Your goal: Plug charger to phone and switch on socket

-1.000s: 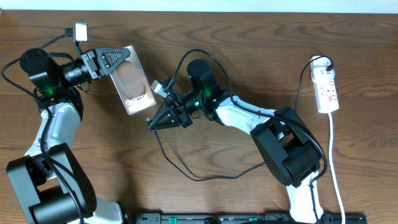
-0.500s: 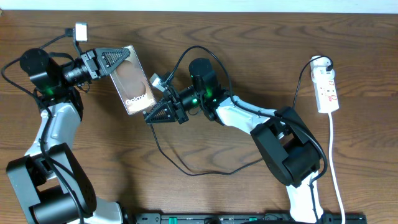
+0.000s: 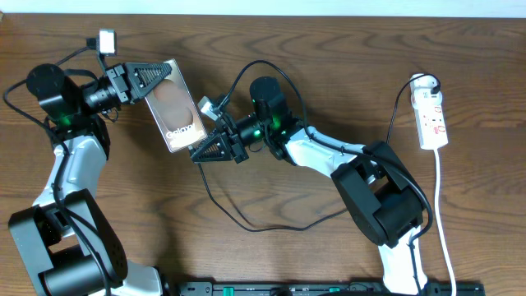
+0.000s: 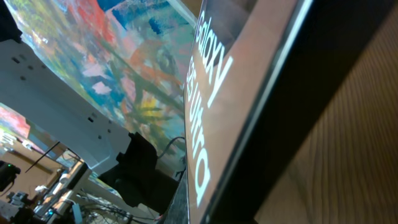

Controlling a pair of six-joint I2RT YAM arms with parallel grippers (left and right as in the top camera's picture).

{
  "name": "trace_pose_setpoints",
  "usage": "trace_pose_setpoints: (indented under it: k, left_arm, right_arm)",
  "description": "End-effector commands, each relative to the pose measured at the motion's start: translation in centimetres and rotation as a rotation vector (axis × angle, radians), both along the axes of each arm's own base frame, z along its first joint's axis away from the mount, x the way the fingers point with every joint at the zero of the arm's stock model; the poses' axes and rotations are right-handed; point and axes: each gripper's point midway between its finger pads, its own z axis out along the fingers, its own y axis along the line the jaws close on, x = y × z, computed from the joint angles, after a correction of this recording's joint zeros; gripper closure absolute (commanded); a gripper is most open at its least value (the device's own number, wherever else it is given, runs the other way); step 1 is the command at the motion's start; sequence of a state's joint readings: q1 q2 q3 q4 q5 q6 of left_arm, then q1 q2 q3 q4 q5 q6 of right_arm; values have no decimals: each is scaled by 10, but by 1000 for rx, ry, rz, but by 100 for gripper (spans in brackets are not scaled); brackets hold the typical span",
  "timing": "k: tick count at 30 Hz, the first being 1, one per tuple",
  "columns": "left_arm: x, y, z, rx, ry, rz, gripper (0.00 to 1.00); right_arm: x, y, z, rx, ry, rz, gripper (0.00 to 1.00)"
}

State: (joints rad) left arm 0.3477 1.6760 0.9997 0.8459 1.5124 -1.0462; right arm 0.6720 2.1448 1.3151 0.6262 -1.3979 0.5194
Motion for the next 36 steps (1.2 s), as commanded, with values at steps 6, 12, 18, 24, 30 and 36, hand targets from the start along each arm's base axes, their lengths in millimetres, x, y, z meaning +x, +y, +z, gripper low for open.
trace_pose_setpoints:
  k: [6, 12, 18, 24, 30, 36]
  left_arm:
    - [0, 0, 12, 18, -48, 4, 93]
    - [0, 0, 12, 22, -55, 1, 93]
    - [0, 0, 12, 24, -58, 1, 93]
    - [-2, -1, 12, 30, -69, -9, 93]
    - [-4, -2, 11, 31, -68, -21, 93]
    - [-4, -2, 11, 33, -73, -21, 92]
  right_arm:
    - [-3, 1, 5, 11, -10, 12, 99]
    - [-3, 1, 5, 11, -9, 11, 99]
    - [-3, 1, 5, 11, -9, 11, 99]
    - [-3, 1, 5, 9, -6, 12, 99]
    - [-2, 1, 5, 6, 0, 10, 99]
    - [-2, 1, 5, 6, 0, 10, 99]
